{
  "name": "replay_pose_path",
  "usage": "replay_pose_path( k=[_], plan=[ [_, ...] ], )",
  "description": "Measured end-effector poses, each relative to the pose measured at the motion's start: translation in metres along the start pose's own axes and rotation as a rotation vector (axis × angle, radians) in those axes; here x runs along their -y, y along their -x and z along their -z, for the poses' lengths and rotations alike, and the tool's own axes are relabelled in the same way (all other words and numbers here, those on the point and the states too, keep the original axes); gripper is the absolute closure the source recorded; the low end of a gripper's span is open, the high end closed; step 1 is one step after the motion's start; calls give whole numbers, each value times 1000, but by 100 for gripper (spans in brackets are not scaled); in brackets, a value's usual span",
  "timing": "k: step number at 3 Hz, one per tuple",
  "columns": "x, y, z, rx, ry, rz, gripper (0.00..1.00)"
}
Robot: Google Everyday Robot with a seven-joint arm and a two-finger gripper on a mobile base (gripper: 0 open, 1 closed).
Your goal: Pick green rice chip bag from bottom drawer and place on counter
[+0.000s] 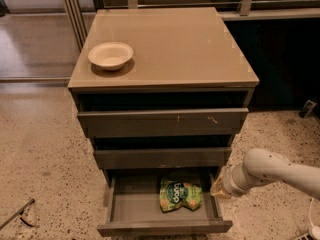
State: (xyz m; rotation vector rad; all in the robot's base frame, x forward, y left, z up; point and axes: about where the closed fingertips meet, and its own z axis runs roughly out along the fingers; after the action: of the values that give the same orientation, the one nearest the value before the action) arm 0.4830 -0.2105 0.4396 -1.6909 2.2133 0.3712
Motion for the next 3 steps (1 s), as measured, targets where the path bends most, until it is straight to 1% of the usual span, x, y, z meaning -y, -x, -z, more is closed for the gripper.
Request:
replay_pose_path(
  k=[1,2,3],
  plan=[
    [41,-4,-55,102,-39,63,100],
    [56,-16,-114,185,26,38,100],
    [61,-42,-180,212,108,-43,100]
  ],
)
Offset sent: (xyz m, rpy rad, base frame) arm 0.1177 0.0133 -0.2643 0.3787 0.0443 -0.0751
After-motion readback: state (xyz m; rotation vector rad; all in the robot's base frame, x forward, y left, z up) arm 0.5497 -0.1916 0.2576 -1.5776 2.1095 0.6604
